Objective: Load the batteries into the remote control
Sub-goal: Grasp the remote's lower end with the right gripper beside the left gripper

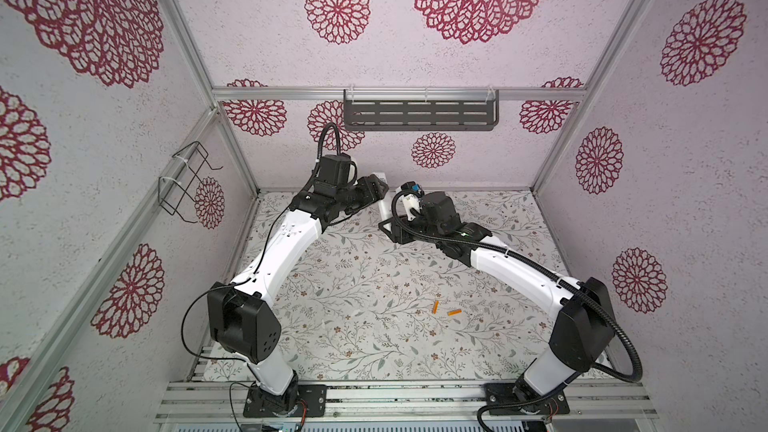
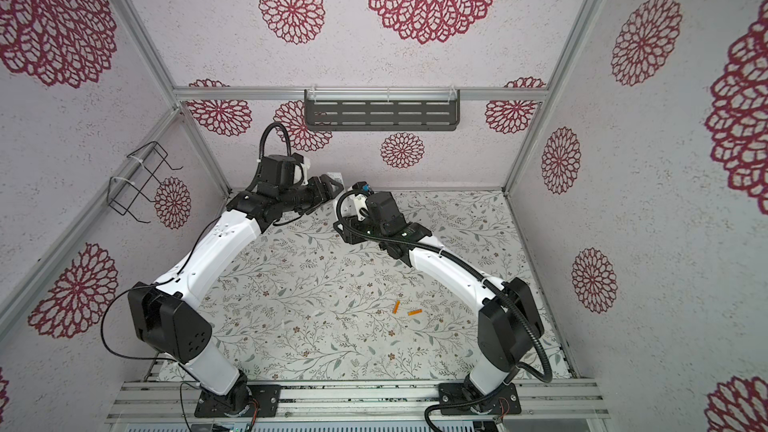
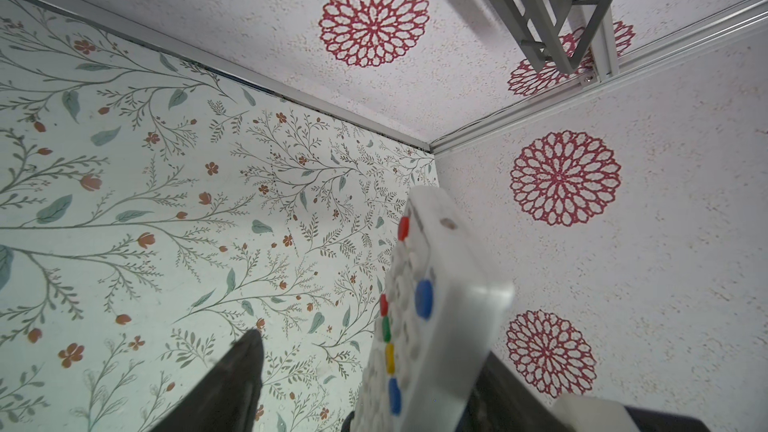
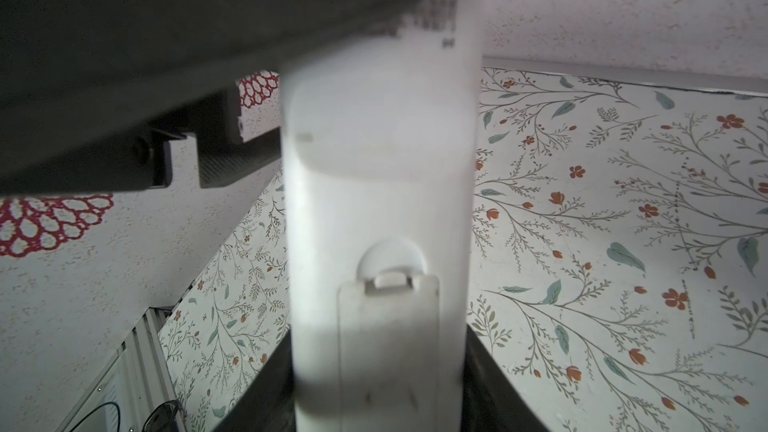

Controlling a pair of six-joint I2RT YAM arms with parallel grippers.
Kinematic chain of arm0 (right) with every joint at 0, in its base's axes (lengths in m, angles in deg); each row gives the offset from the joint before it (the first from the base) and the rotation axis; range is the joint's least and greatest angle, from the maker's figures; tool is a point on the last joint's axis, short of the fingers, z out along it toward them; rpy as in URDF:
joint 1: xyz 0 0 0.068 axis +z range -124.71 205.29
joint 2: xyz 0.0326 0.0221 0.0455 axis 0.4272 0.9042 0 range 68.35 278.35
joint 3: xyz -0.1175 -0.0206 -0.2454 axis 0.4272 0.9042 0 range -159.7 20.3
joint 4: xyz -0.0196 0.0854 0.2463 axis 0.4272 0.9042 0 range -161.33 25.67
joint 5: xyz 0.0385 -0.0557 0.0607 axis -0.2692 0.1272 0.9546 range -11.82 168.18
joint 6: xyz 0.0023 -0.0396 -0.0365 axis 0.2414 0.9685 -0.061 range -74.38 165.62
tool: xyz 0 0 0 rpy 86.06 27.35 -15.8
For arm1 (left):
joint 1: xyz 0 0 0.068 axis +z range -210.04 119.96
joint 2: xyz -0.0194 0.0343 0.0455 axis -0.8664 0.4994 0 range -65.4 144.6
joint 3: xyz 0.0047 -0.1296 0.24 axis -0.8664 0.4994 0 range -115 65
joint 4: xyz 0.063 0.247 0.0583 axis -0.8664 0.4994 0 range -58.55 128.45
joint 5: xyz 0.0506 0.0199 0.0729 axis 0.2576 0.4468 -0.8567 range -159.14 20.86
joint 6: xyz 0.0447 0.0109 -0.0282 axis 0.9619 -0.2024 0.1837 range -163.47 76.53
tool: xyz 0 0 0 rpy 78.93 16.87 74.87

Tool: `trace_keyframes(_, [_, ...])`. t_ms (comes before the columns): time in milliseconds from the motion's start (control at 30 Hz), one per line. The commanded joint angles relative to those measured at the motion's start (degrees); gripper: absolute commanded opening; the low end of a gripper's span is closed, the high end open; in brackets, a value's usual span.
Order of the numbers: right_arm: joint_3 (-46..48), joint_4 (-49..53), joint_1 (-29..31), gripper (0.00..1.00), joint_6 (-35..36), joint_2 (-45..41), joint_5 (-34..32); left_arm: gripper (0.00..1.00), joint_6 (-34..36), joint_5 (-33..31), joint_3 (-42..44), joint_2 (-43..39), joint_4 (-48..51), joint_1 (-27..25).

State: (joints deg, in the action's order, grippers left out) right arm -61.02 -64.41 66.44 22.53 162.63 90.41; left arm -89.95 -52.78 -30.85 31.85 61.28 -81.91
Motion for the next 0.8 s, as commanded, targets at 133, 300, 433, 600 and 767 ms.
trace_keyframes(133, [-3.40,-3.63,0.87,0.00,0.57,0.28,1.04,0.62,1.21,0.34,-2.19,1.71,0.41,-0.25])
trace_keyframes(300, [-3.85,-3.36,1.30,0.00,0.76,0.73,0.95,0.48,1.63,1.04,-2.33,1.98,0.41,-0.19])
trace_keyframes(433, [-3.94,-3.05,1.53,0.00,0.94,0.73,0.93,0.36,1.72,1.46,-2.31,2.10,0.48,-0.16])
trace_keyframes(600, [-4.00,-2.83,1.66,0.01,1.12,0.47,1.58,0.19,2.81,2.42,-2.13,1.79,0.49,-0.19])
trace_keyframes(767, [-4.15,-1.13,2.44,0.55,4.19,-0.81,2.73,0.01,5.00,4.34,-1.35,0.78,1.35,0.29])
